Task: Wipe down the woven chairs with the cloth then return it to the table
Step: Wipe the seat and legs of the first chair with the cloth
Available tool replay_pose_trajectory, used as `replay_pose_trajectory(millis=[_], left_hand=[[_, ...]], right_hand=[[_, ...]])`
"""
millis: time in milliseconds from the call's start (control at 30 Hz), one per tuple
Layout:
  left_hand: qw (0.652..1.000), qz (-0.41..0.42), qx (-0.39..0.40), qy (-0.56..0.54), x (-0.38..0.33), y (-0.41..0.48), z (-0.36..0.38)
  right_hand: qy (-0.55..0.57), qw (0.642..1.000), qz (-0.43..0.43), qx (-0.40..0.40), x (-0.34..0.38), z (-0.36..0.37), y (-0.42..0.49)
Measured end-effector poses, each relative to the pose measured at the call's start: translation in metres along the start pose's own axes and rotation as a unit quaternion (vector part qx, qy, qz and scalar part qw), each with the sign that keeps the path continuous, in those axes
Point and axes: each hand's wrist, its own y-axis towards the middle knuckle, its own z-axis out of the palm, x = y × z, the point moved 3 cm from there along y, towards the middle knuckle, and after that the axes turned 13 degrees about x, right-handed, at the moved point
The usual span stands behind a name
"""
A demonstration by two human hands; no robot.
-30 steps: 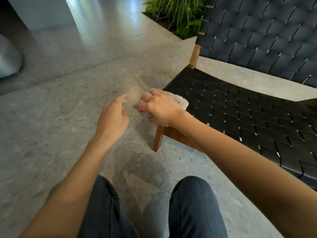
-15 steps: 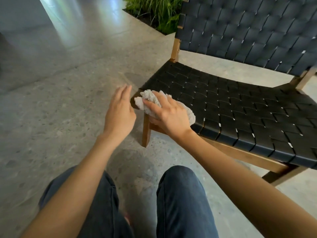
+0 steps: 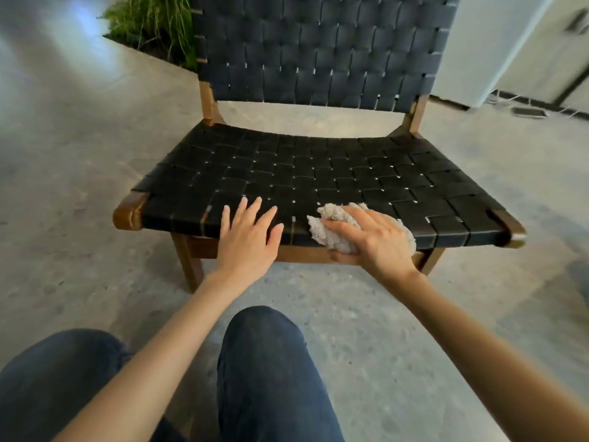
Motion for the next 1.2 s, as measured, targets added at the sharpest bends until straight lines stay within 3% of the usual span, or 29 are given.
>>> replay_pose_trajectory(millis=[100, 200, 333, 400, 500, 533, 633, 733, 800, 867, 1033, 1200], left_hand=[[0.997, 0.015, 0.072, 0.033, -0.036, 0.014, 0.012], [0.991, 0.053, 0.078, 0.096, -0.068, 0.024, 0.017], [0.981, 0.117, 0.136, 0.071, -0.104, 0.035, 0.024], [0.98, 0.128, 0.129, 0.084, -0.118, 0.038, 0.027], [0.981, 0.126, 0.111, 0.1, -0.127, 0.041, 0.031], [0.981, 0.125, 0.11, 0.101, -0.127, 0.042, 0.032], [0.979, 0.126, 0.127, 0.103, -0.124, 0.047, 0.034], [0.978, 0.124, 0.132, 0.101, -0.123, 0.048, 0.037], [0.979, 0.126, 0.123, 0.104, -0.123, 0.048, 0.037], [0.979, 0.128, 0.116, 0.11, -0.122, 0.048, 0.038], [0.977, 0.137, 0.097, 0.133, -0.123, 0.048, 0.038], [0.967, 0.182, 0.009, 0.177, -0.12, 0.044, 0.033]], right_hand=[[-0.016, 0.998, 0.06, -0.026, -0.041, -0.004, -0.034], [-0.022, 0.992, 0.124, -0.02, -0.071, -0.009, -0.062], [-0.036, 0.981, 0.191, 0.01, -0.093, -0.023, -0.082], [-0.061, 0.972, 0.221, -0.048, -0.093, -0.028, -0.091], [-0.077, 0.923, 0.319, -0.203, -0.1, -0.035, -0.113], [-0.071, 0.905, 0.356, -0.222, -0.108, -0.038, -0.117], [0.073, 0.882, 0.433, -0.172, -0.138, -0.033, -0.109], [0.271, 0.813, 0.44, -0.268, -0.155, -0.019, -0.1], [0.294, 0.763, 0.458, -0.349, -0.156, -0.013, -0.102], [0.274, 0.739, 0.473, -0.394, -0.152, -0.007, -0.103], [0.251, 0.712, 0.473, -0.454, -0.135, 0.009, -0.103], [0.206, 0.736, 0.458, -0.454, -0.115, 0.033, -0.116]])
